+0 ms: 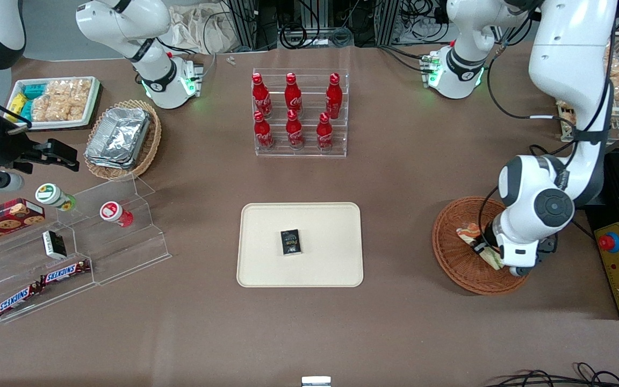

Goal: Place sandwich from basket to tray
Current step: 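Lift the sandwich out of the basket with the left gripper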

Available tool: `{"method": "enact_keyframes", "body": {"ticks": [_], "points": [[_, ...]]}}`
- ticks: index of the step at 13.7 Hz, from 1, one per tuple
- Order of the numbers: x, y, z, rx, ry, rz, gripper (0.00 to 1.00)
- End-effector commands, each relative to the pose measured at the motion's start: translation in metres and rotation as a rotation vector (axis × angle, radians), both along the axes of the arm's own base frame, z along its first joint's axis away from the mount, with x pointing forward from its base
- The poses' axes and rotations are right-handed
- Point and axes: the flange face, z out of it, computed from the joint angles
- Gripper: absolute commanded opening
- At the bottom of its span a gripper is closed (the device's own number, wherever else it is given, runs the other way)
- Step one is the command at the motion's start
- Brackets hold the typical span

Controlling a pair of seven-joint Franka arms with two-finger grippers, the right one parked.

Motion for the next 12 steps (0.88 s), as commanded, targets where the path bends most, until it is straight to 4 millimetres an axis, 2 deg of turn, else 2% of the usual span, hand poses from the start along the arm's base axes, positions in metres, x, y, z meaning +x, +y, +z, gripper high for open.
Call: {"method": "enact_keyframes", "body": {"ticks": [1, 2, 4, 6, 8, 9, 10, 12], "points": [[0.004, -0.006, 0.064, 0.0, 0.009, -0.057, 0.0], [0.005, -0.014, 0.078, -0.001, 0.027, -0.1, 0.0], [0.006, -0.047, 0.098, -0.023, 0.038, -0.246, 0.0], [0.007, -0.066, 0.105, -0.037, 0.025, -0.377, 0.0], [0.008, -0.075, 0.108, -0.043, 0.008, -0.414, 0.0], [0.013, -0.091, 0.116, -0.053, -0.011, -0.444, 0.0], [0.019, -0.101, 0.114, -0.065, -0.001, -0.494, 0.0], [0.024, -0.112, 0.118, -0.095, 0.003, -0.577, 0.0]]}}
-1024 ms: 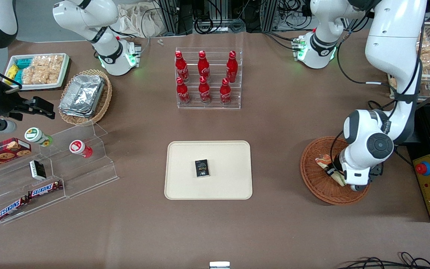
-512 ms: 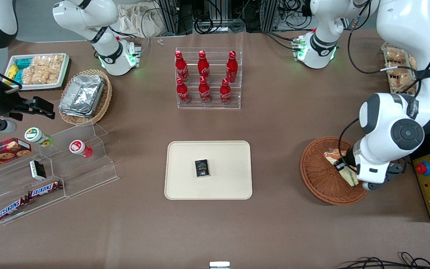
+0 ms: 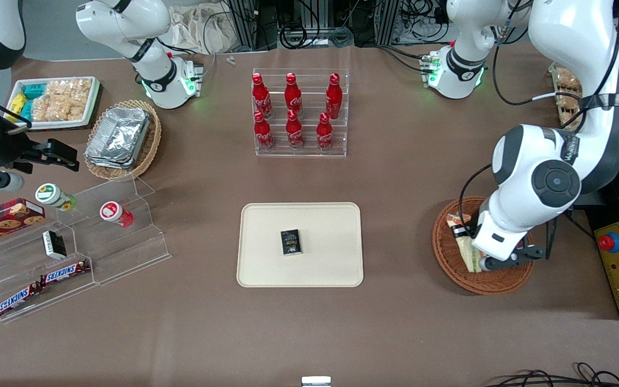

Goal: Place sandwich from basket to tray
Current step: 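Lift the sandwich out of the basket with the left gripper, then carry the sandwich over the cream tray beside the black packet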

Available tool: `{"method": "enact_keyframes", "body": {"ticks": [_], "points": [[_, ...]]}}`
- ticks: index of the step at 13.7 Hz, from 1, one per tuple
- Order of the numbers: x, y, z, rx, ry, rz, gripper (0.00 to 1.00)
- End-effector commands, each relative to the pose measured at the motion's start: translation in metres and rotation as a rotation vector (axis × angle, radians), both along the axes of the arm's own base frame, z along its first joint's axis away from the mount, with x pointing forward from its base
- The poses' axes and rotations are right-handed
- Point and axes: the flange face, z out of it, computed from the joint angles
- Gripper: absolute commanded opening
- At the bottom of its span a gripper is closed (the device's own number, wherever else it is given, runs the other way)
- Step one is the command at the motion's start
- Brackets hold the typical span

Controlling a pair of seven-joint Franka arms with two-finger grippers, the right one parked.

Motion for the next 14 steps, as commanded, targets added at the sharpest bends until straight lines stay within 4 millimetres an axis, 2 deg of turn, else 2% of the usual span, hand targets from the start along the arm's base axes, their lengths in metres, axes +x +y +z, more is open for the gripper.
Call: {"method": "enact_keyframes", "body": {"ticks": [1, 4, 8, 14], "points": [[0.015, -0.024, 0.011, -0.038, 0.0, -0.102, 0.0], [0.001, -0.076, 0.012, -0.042, -0.011, -0.216, 0.0], [-0.024, -0.148, -0.006, -0.033, 0.002, -0.277, 0.0], [-0.029, -0.239, -0.065, -0.08, -0.015, -0.283, 0.0]]}}
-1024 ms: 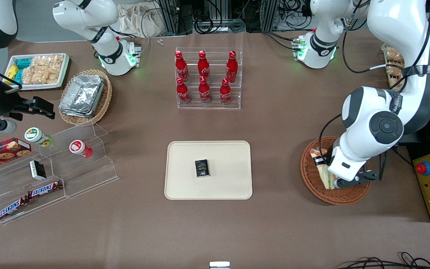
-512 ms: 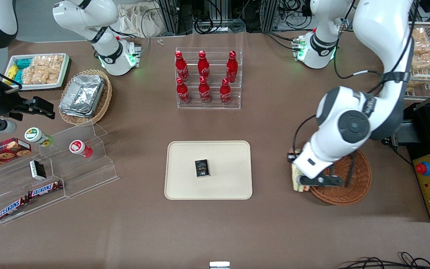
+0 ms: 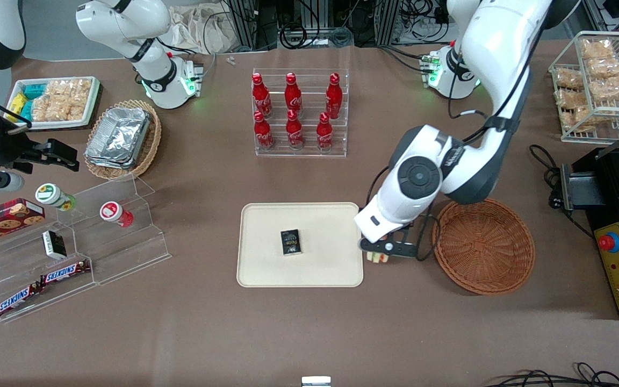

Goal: Place sandwich from basket to tray
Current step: 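Carry the sandwich over the cream tray beside the black packet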

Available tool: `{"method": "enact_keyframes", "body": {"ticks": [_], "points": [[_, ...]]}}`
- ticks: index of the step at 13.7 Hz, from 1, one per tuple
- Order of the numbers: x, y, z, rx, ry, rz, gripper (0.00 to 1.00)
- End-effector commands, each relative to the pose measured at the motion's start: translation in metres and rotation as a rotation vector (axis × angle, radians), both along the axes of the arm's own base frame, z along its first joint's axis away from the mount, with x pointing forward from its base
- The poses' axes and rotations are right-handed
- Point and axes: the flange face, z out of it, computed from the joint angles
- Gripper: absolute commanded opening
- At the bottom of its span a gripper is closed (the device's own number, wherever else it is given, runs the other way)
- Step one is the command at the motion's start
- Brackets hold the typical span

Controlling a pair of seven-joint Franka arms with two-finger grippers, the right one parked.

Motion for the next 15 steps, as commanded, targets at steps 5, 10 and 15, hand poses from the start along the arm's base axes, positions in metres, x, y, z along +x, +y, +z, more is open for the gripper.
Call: {"method": "enact_keyframes", "body": {"ticks": [5, 10, 15], "points": [[-0.003, -0.048, -0.083, 0.021, -0.02, 0.047, 0.0], [-0.014, -0.06, -0.111, 0.034, -0.007, 0.039, 0.0], [-0.014, -0.059, -0.122, 0.035, -0.004, 0.039, 0.0]]}}
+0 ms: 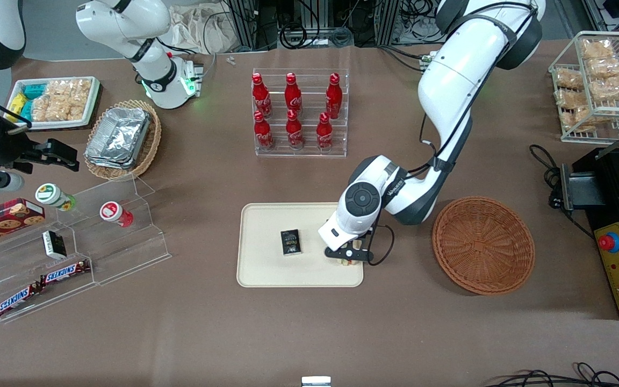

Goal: Place sandwich from basket to tray
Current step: 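Carry the sandwich over the cream tray beside the black packet, then lower the sandwich onto the tray and open the left gripper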

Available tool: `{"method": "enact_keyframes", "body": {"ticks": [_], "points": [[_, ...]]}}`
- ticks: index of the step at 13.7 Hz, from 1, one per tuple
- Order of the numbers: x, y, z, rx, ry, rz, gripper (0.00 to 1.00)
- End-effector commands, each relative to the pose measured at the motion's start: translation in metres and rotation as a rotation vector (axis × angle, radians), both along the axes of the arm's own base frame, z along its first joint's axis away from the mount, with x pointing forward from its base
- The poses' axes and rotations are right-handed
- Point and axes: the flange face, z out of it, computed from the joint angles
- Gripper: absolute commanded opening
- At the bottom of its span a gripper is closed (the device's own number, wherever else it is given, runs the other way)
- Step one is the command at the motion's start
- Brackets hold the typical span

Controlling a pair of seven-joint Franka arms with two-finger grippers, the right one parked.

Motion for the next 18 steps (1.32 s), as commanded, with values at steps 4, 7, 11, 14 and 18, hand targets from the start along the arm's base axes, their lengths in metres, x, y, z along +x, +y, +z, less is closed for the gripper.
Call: {"method": "enact_keyframes", "body": {"ticks": [4, 7, 11, 14, 18], "points": [[0.003, -0.004, -0.01, 0.034, -0.029, -0.009, 0.1], [0.003, -0.004, -0.013, 0.04, -0.031, -0.014, 1.0], [0.006, 0.0, -0.01, 0.038, -0.035, -0.009, 1.0], [0.009, -0.002, 0.023, 0.028, -0.074, -0.013, 1.0], [0.012, 0.014, 0.108, 0.072, -0.079, -0.009, 1.0]]}}
